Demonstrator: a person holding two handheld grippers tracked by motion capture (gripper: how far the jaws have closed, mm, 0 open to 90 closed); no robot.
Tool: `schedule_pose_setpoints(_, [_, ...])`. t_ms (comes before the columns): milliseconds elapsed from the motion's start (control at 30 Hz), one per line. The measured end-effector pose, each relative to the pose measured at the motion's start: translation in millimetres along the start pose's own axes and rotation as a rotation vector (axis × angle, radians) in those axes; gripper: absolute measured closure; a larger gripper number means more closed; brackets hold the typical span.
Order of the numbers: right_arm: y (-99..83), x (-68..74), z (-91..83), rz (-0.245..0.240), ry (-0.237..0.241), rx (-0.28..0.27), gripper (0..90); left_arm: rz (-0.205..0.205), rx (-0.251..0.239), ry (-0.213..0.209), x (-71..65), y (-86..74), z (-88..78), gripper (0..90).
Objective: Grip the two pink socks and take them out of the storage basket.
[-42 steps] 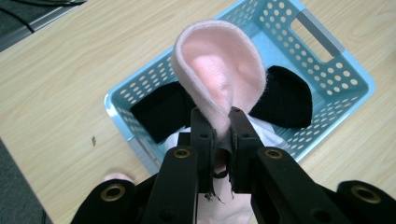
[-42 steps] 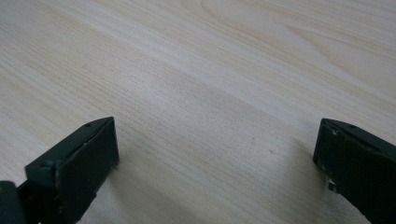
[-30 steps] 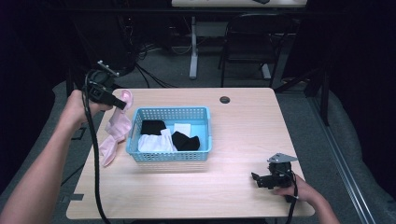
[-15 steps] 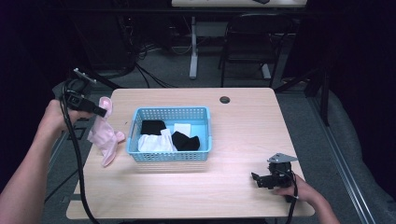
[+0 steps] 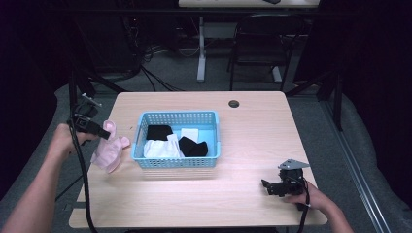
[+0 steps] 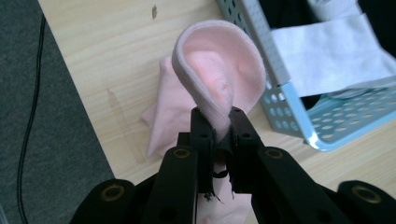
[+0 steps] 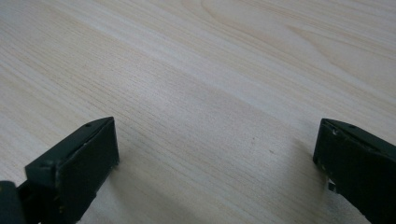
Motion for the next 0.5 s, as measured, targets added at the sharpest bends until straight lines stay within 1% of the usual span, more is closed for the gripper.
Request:
schedule_pose_setpoints(33, [0.0,0.0,0.0,0.000,0.000,0.000,0.0,0.000,0.000,0.000,0.0,0.0,0.0,82.6])
schedule_pose_setpoints(67, [0.0,0.0,0.0,0.000,0.000,0.000,0.0,-0.006,0.005,-0.001,1.0,-2.2,5.1,82.6])
schedule_pose_setpoints(100, [0.0,0.0,0.0,0.000,0.000,0.000,0.0,-0.012,0.021,-0.002,3.2,-6.4,15.6,82.5])
schedule_pose_setpoints(133, [0.0,0.0,0.0,0.000,0.000,0.000,0.0,-0.012,0.021,-0.002,3.2,-6.4,15.6,82.5])
schedule_pose_setpoints(200, [0.0,0.0,0.0,0.001,0.000,0.000,0.0,-0.024,0.030,-0.005,4.9,-9.7,26.4,82.4])
schedule_pose_setpoints(300, [0.0,0.0,0.0,0.000,0.000,0.000,0.0,-0.035,0.049,-0.022,5.4,-13.7,43.2,82.2])
schedule_pose_setpoints(367, [0.0,0.0,0.0,0.000,0.000,0.000,0.0,-0.041,0.054,-0.029,4.1,-15.7,53.0,81.9])
schedule_pose_setpoints(400, [0.0,0.0,0.0,0.000,0.000,0.000,0.0,-0.044,0.064,-0.043,2.4,-17.3,61.5,80.7])
schedule_pose_setpoints(500, [0.0,0.0,0.0,0.000,0.000,0.000,0.0,-0.032,0.081,-0.034,-1.5,-20.0,71.3,76.5])
Point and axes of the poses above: each handheld gripper's, and its own axes: z roughly forward along the jaws, y roughly out of its top, x roughly to its left, the point moved 5 cm from there along z, roughly forward along the jaws, and after that the axes turned 2 degrees about -z, right-handed, at the moved point
